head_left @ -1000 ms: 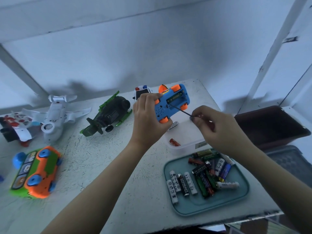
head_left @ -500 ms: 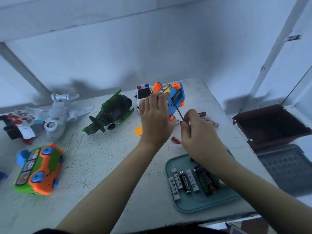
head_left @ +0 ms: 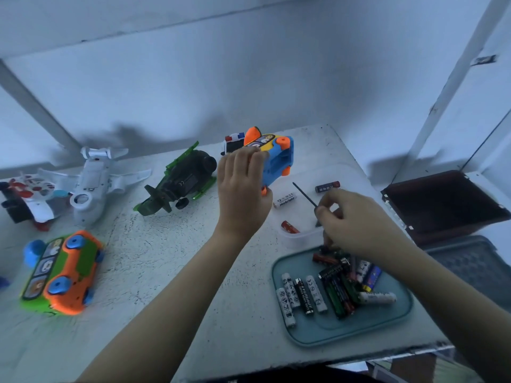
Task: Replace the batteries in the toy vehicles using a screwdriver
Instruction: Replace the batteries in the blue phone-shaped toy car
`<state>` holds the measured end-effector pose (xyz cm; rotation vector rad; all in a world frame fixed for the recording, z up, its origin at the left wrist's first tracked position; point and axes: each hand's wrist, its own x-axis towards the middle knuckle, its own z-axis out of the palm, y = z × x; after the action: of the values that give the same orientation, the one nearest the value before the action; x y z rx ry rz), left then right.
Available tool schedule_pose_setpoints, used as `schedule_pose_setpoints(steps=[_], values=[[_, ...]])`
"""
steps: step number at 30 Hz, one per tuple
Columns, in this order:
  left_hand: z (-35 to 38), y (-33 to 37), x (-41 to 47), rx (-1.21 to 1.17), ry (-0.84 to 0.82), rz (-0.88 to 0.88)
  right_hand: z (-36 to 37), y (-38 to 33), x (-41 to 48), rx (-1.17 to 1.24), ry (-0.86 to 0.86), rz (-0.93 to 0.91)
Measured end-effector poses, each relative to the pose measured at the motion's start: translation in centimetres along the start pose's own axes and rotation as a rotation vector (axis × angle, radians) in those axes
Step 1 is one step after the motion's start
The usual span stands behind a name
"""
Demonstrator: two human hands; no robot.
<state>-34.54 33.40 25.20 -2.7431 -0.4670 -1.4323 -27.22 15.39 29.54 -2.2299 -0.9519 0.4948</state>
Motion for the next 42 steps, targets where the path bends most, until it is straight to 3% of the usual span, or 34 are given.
schedule_pose_setpoints(steps=[5,10,17,21,31,36,42], values=[[-2.7,0.0,-0.4,-0.161,0.004,-0.459,-0.2,-1.0,0.3,0.075,0.003,-0.044],[-5.6,-0.3,-2.8,-0.152,0.005,-0.676,1.4,-3.2,0.2,-0.062,-0.104,-0.124],[-8.2,0.4,-7.3,-0.073,0.013,-0.841,5.8,-5.7,0.1,-0.312,-0.226,-0.252],[-8.8,0.6,-9.5,-0.051,-0.006,-0.889,7.6,-6.0,0.2,-0.401,-0.235,-0.271],[-9.6,1.2,-10.5,-0.062,-0.082,-0.760,6.8,-5.0,-0.1,-0.402,-0.310,-0.358],[-10.2,1.2,-11.6,-0.107,-0.119,-0.723,4.6,-3.8,-1.8,-0.593,-0.451,-0.466],[-10.9,1.3,-12.6,-0.172,-0.083,-0.678,3.6,-2.5,-3.6,-0.731,-0.470,-0.462]])
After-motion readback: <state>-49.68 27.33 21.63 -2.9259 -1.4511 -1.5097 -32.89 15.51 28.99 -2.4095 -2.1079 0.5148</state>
